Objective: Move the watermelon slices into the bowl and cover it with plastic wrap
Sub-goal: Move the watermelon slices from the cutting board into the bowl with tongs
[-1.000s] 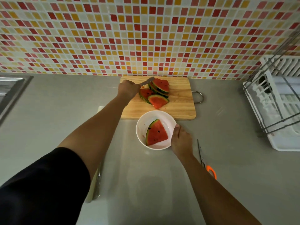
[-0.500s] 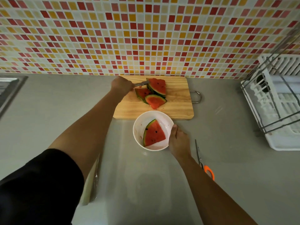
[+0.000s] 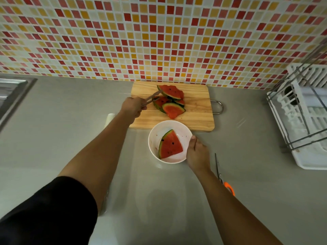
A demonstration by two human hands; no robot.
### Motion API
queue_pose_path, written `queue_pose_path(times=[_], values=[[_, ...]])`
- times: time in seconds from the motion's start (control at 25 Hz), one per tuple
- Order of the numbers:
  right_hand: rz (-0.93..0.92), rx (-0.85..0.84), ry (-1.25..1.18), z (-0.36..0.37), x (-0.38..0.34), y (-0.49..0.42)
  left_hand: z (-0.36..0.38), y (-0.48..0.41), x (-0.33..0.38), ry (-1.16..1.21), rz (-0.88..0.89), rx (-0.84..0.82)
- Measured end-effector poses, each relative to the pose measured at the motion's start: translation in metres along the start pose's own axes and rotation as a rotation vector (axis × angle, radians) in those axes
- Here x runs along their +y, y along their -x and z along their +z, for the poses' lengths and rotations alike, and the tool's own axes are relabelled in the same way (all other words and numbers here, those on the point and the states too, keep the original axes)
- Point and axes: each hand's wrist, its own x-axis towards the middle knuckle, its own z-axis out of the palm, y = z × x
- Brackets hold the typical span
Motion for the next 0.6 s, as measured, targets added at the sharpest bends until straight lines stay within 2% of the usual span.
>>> queue_pose_path(times=[0.12,0.24,0.32,0.4,0.52,0.6], values=[[-0.017,0.011,-0.009,0.0,0.0,0.001,0.014,0.002,0.0,0.053,0.025,-0.039],[-0.016,0.012,-0.021,-0.001,0.0,0.002,0.021,0.003,0.004,0.005,0.082,0.027],[-0.011,0.009,-0.027,-0.001,-0.001,0.002,0.014,0.003,0.007,-0.021,0.102,0.06],[0.001,0.001,-0.036,-0.002,-0.001,0.001,-0.005,0.007,0.011,-0.011,0.162,0.026],[0.02,-0.012,-0.042,-0.001,-0.002,0.002,-0.053,0.016,0.018,-0.082,0.279,-0.267],[0.026,-0.016,-0.055,-0.001,-0.002,0.002,-0.076,0.022,0.022,-0.262,0.26,-0.477]])
